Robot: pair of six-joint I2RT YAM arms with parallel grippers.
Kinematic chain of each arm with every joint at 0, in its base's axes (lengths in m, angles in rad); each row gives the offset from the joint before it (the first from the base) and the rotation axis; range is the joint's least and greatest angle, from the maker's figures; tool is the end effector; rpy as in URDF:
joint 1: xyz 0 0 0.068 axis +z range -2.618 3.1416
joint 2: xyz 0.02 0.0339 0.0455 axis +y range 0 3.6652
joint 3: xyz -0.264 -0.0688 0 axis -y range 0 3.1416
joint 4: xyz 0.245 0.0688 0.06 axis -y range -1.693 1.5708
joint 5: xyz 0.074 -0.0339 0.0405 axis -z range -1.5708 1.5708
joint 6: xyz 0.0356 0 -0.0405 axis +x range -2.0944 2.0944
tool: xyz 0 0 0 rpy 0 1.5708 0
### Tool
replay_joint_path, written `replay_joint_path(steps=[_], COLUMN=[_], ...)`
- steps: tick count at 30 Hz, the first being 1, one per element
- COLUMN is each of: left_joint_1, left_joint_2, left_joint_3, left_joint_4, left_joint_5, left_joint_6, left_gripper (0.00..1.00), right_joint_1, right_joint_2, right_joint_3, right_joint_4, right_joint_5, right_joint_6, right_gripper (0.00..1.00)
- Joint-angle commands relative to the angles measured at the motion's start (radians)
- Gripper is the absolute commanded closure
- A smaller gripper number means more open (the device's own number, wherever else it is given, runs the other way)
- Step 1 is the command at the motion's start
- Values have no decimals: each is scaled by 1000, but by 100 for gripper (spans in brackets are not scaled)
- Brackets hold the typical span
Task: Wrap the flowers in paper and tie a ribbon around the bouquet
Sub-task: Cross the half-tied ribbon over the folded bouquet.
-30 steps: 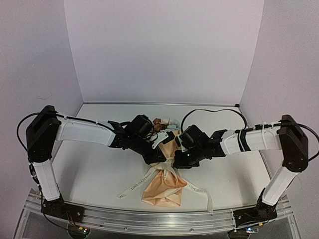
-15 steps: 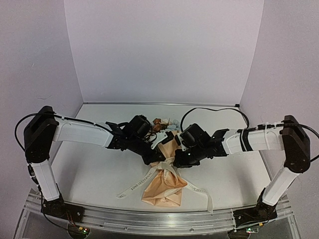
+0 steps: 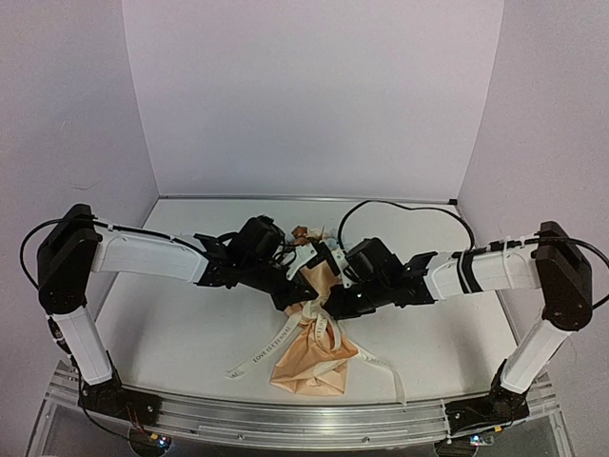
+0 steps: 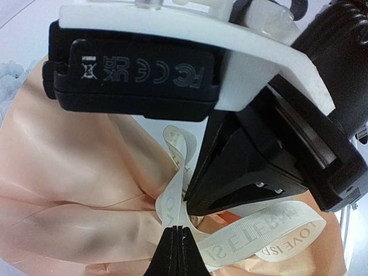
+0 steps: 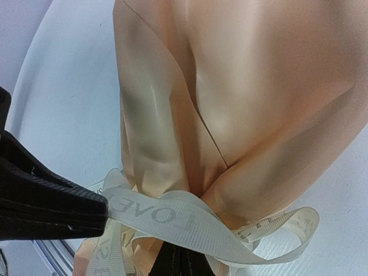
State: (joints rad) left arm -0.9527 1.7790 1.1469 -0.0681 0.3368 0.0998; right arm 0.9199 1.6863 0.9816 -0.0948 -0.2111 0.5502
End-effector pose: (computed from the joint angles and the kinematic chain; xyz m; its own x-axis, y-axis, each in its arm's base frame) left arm 0.2164 -0.3246 0.2061 -0.2803 0.5565 -0.7821 0.9483 0.2870 -0.1357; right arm 0.2072 0.2844 0.1847 -0.8233 -0.2372 -0.5156 -0.5114 0.7042 0.4925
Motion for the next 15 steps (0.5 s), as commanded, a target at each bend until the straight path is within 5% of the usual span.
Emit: replay_joint_path(steps=[1,15], left_joint_1=[0,0], left_joint_2=[-63,-85], left_joint_3=[-23,-82], left_joint_4=[57,132], left_joint_5=[21,45], left_joint_6=[0,-44], left_gripper=[100,100], right_joint_1=[4,4], right_joint_2=[38,146], right_joint_3=[-10,-25], right_joint_4=[99,397], right_joint_5=[16,123], right_joint_6=[-88,-208], right_gripper=[100,100])
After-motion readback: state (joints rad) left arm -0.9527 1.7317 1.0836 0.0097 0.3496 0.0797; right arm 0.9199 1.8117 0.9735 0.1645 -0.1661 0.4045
